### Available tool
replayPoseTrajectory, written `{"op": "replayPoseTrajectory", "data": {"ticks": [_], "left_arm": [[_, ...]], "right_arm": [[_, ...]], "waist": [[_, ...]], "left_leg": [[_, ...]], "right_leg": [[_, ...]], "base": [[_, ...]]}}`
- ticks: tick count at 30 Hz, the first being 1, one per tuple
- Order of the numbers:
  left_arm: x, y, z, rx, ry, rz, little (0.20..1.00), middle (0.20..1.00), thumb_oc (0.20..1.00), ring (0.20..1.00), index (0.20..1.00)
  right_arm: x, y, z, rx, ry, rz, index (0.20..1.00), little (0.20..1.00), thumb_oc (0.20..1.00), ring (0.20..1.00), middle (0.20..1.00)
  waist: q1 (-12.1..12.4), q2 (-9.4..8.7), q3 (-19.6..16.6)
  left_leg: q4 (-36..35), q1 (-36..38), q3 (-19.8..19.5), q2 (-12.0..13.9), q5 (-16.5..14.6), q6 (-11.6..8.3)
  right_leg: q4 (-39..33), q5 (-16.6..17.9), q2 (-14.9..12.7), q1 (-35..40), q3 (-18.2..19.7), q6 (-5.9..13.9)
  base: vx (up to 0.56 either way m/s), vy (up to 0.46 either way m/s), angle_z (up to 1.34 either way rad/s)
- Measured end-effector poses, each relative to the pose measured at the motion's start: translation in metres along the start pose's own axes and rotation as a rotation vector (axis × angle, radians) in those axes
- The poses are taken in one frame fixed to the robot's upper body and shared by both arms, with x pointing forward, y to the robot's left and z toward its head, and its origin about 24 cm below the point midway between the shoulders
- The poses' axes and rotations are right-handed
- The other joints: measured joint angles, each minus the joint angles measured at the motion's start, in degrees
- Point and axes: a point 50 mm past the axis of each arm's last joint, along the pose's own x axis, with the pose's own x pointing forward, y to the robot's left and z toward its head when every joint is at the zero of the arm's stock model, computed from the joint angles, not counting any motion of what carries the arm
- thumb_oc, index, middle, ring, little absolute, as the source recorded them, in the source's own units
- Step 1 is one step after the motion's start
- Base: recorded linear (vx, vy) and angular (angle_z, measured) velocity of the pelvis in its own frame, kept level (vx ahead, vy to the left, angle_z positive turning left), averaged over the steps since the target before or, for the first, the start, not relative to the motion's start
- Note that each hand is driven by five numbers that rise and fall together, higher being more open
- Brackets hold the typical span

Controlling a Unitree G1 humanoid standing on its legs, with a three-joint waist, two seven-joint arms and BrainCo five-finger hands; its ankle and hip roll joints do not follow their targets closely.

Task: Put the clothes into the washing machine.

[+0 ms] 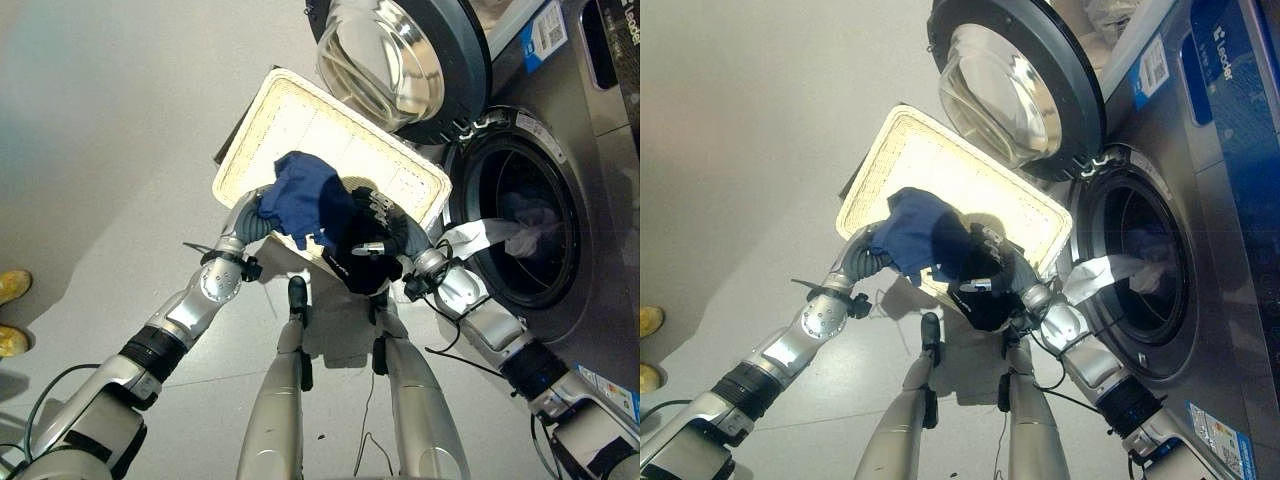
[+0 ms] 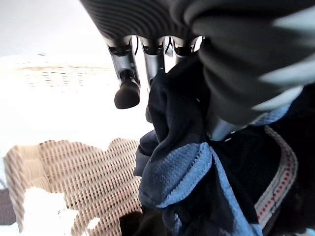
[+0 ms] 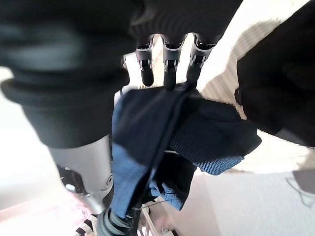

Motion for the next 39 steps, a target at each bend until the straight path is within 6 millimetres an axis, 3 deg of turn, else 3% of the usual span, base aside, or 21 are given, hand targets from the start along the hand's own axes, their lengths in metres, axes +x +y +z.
{"op": "replayPoseTrajectory", "data": {"ticks": [11,19,32,34,35,36,37,39], "left_arm": [[-0.004,-0.021,0.006,0.010,-0.023,-0.156,0.200,0.200,0.200,0.200,0.200],[-0.008,-0.027,0.018,-0.016,-0.075,-0.210,0.200,0.200,0.200,0.200,0.200],[-0.026,-0.051,0.026,-0.068,-0.133,-0.322,0.200,0.200,0.200,0.200,0.200],[-0.027,-0.054,0.028,-0.061,-0.152,-0.341,0.200,0.200,0.200,0.200,0.200],[-0.028,-0.055,0.029,-0.060,-0.158,-0.349,0.200,0.200,0.200,0.200,0.200],[-0.028,-0.055,0.029,-0.060,-0.158,-0.349,0.200,0.200,0.200,0.200,0.200],[-0.028,-0.056,0.032,-0.040,-0.177,-0.355,0.200,0.200,0.200,0.200,0.200],[-0.028,-0.055,0.035,-0.017,-0.200,-0.358,0.200,0.200,0.200,0.200,0.200]], "right_arm": [[-0.012,0.015,-0.021,0.164,0.113,0.054,1.000,1.000,1.000,1.000,1.000],[-0.016,0.016,-0.026,0.193,0.121,-0.013,1.000,1.000,1.000,1.000,1.000],[-0.027,0.025,-0.037,0.407,0.162,-0.088,1.000,1.000,1.000,1.000,1.000],[-0.028,0.027,-0.038,0.418,0.172,-0.093,0.853,0.853,0.853,0.853,0.853],[-0.028,0.027,-0.039,0.426,0.174,-0.094,0.551,0.551,0.551,0.551,0.551],[-0.028,0.027,-0.039,0.426,0.174,-0.094,0.551,0.551,0.551,0.551,0.551],[-0.028,0.027,-0.039,0.435,0.179,-0.099,0.420,0.420,0.420,0.420,0.420],[-0.028,0.028,-0.040,0.450,0.184,-0.102,0.410,0.410,0.410,0.410,0.410]], "waist": [[-0.35,0.00,0.00],[-0.28,-0.01,0.00],[-0.33,-0.03,-0.01],[-0.34,-0.03,-0.01],[-0.35,-0.03,-0.01],[-0.35,-0.03,-0.01],[-0.35,-0.03,-0.01],[-0.34,-0.03,-0.01]], "left_leg": [[-0.52,-0.06,0.37,0.15,-0.02,-0.01],[-1.94,-0.08,1.63,0.18,0.03,0.07],[-2.88,-0.07,2.01,0.24,0.21,0.31],[-3.02,-0.07,2.04,0.21,0.26,0.38],[-3.05,-0.07,2.05,0.19,0.26,0.38],[-3.05,-0.07,2.05,0.19,0.26,0.38],[-3.10,-0.07,2.06,0.20,0.27,0.40],[-3.13,-0.05,2.03,0.21,0.28,0.41]], "right_leg": [[-1.06,0.18,0.21,-0.01,0.00,-0.02],[-3.34,1.42,0.39,0.01,0.45,-0.24],[-4.80,1.82,0.62,0.04,0.71,0.07],[-5.33,2.05,0.62,0.22,0.72,0.12],[-5.56,2.16,0.62,0.31,0.72,0.16],[-5.56,2.16,0.62,0.31,0.72,0.16],[-5.98,2.52,0.67,0.47,0.72,0.09],[-6.09,2.73,0.70,0.58,0.72,-0.19]], "base": [[0.00,0.002,-0.01],[0.00,0.010,-0.04],[0.00,0.001,0.00],[0.00,0.000,0.00],[0.00,0.000,0.00],[0.00,0.000,0.00],[0.00,0.000,0.00],[0.00,0.000,0.00]]}}
